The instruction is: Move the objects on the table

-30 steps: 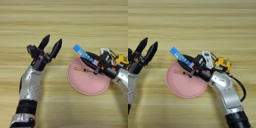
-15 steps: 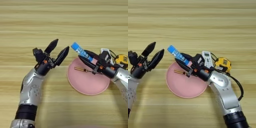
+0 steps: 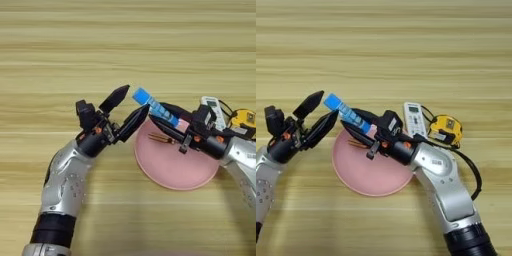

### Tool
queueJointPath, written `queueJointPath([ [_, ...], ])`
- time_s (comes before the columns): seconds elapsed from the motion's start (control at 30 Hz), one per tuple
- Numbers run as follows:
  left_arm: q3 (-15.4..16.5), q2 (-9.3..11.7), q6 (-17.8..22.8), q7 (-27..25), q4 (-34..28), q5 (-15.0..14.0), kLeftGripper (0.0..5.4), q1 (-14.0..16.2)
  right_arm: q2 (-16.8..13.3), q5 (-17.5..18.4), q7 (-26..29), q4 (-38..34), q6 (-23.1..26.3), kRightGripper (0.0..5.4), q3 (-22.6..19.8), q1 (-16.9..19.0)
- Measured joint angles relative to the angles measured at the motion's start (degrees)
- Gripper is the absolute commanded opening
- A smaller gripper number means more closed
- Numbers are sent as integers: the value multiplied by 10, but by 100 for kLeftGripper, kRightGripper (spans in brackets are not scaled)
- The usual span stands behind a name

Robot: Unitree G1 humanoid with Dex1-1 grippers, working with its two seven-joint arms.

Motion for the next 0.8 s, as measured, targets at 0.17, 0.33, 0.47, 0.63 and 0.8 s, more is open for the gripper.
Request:
queueJointPath([
  [0.17, 0, 1, 22, -13, -15, -7, 449, 4, 0, 2, 9, -2, -1, 140, 8, 4],
  [0.33, -1, 0, 34, -25, -24, -8, 395, 14, 0, 2, 10, -2, -3, 140, 8, 4],
  [0.47, 0, 0, 36, -29, -25, -8, 358, 14, 0, 3, 10, -2, -3, 140, 8, 4],
  [0.63, 0, 0, 37, -33, -28, -8, 307, 14, 0, 6, 10, -2, -9, 140, 8, 4],
  [0.8, 0, -1, 39, -33, -30, -8, 258, 15, 0, 13, 10, -2, -11, 140, 7, 4],
])
